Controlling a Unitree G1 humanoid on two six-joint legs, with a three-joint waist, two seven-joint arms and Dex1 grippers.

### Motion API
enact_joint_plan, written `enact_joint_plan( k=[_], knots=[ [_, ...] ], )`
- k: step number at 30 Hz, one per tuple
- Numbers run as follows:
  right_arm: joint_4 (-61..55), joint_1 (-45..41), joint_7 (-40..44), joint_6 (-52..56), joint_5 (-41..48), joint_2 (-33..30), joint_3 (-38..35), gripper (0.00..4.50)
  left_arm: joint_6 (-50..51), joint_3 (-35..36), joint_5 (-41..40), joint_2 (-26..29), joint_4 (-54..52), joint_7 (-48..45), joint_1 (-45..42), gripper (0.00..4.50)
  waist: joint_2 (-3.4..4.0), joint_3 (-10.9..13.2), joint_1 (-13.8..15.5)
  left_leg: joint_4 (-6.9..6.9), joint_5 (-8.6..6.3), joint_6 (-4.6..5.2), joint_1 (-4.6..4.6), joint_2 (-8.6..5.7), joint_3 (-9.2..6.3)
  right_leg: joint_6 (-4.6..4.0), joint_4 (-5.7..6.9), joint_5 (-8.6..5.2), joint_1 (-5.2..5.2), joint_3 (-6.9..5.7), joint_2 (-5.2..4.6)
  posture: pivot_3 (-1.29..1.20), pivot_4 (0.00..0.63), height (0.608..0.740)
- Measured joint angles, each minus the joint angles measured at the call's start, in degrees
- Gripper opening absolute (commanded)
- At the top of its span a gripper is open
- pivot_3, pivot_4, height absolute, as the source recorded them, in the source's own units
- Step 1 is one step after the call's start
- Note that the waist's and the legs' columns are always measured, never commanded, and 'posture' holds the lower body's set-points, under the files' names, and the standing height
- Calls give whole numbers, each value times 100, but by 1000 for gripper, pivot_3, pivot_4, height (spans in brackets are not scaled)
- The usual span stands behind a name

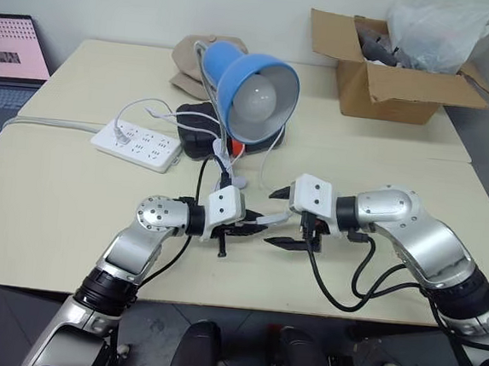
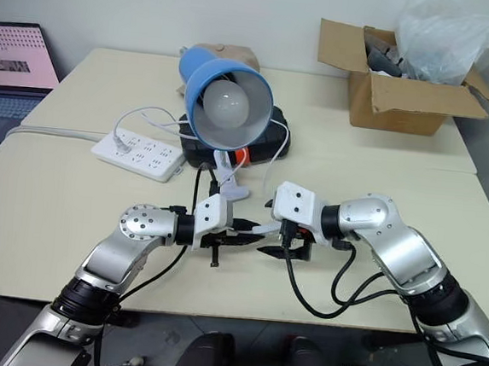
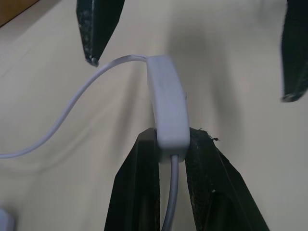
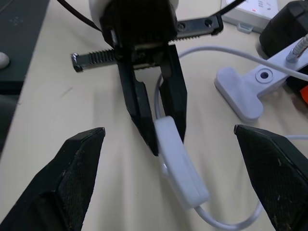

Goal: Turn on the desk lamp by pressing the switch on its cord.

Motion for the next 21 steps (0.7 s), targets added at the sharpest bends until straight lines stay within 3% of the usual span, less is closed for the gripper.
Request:
enact_joint_plan(
  k=[8,11,15,21],
  knots=[
    [457,-68,242,-266,-373,143,146,4500,47,-3,19,19,-50,44,38,407,0,0,-3,1,0,0,2,2,0,0,4,0,0,-1,0,0,150,740],
    [516,-75,289,-332,-483,175,164,4066,46,-3,24,21,-109,86,75,407,0,0,-3,1,0,0,2,2,0,0,4,0,0,0,0,0,150,740],
    [576,-75,350,-389,-550,248,175,2961,46,-3,25,25,-125,110,98,407,0,0,-3,1,0,0,2,2,0,0,4,0,0,-1,0,0,150,740],
    [702,-75,390,-527,-678,314,175,1668,48,-3,25,27,-129,112,110,407,0,0,-3,2,0,0,2,2,1,0,4,0,0,0,0,0,150,740]
  ],
)
